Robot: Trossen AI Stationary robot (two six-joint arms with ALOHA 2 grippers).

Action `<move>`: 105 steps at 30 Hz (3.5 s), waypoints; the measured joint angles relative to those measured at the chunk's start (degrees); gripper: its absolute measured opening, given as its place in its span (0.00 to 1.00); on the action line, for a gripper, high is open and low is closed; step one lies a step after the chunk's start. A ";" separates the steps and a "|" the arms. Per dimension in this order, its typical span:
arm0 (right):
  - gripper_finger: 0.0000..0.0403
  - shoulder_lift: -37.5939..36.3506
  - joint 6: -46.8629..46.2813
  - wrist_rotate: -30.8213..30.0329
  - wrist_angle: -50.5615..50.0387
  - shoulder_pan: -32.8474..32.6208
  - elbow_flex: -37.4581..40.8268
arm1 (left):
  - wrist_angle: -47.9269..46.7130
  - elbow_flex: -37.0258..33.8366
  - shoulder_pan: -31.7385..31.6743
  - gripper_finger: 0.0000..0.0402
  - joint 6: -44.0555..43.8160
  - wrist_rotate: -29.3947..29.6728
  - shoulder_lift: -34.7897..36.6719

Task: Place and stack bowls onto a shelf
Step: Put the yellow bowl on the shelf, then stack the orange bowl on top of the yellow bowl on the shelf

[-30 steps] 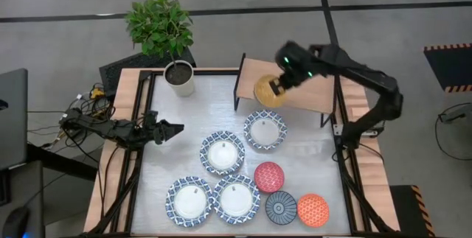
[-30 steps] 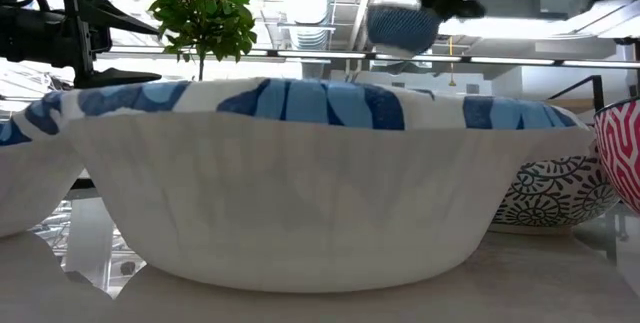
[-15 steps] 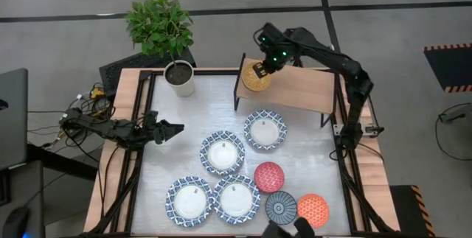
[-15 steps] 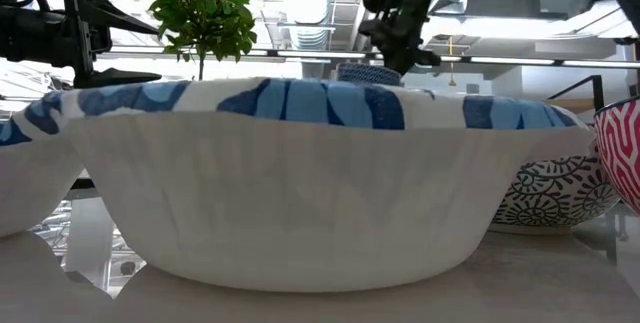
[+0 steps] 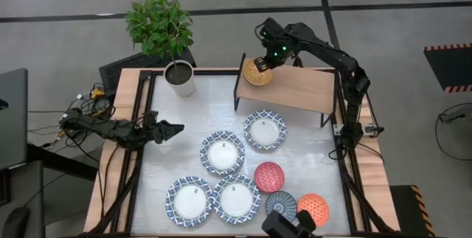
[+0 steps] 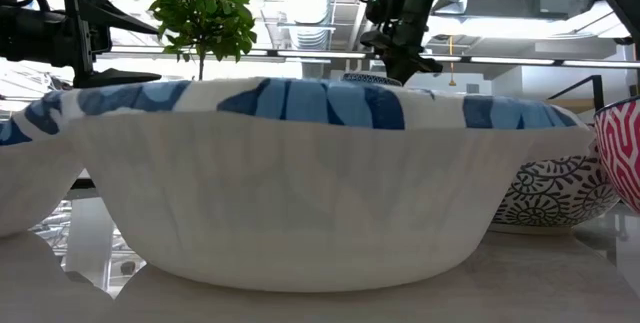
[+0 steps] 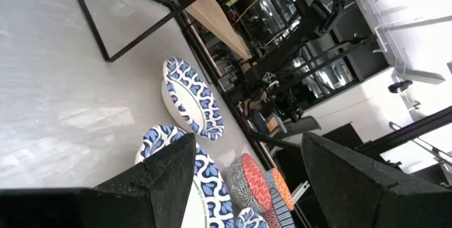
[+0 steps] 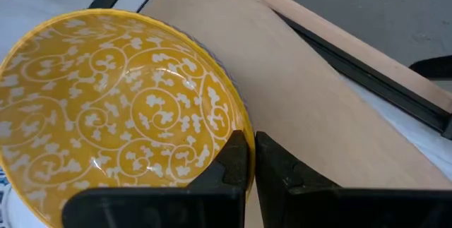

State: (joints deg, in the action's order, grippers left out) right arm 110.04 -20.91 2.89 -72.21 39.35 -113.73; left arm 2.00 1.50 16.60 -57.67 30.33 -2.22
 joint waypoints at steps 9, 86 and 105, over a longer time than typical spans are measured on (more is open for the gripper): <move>0.17 -0.02 -0.02 -3.23 -1.18 -0.31 0.00 | 0.00 0.00 0.00 0.61 0.00 0.00 0.00; 0.49 -35.09 -61.83 -5.69 -4.92 -78.39 40.08 | -20.43 42.07 -0.79 0.57 8.09 -12.43 -29.54; 0.49 -32.85 -65.86 -2.86 23.05 -92.27 61.59 | -24.48 48.02 -8.91 0.57 11.47 -36.85 -48.64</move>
State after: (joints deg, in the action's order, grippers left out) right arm 77.19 -86.77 0.03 -49.16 -52.92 -52.15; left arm -22.48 49.52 7.69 -46.20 -6.52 -50.86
